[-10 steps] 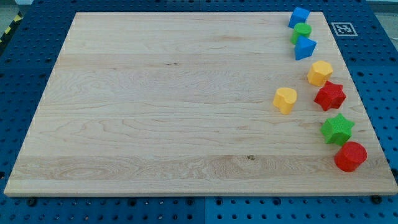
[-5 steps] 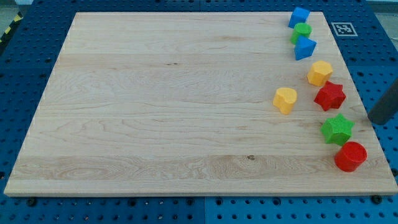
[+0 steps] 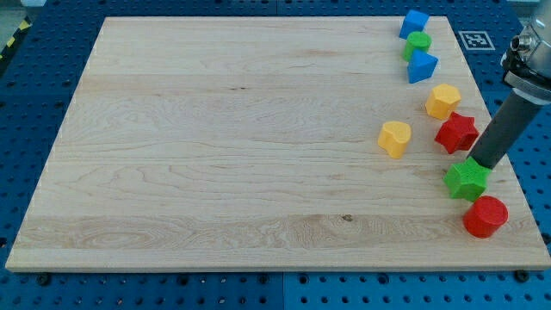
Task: Move red star into the yellow hexagon
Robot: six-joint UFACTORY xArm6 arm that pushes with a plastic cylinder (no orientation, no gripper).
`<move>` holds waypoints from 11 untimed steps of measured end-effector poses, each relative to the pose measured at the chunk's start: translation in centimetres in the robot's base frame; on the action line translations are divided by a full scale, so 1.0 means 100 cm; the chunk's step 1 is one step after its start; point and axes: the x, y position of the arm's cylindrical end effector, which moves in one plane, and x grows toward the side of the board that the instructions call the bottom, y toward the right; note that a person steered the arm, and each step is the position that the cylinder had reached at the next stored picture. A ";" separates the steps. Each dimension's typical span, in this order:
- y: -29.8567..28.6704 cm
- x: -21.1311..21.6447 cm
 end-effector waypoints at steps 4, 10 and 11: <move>0.000 -0.023; -0.005 -0.036; -0.005 -0.052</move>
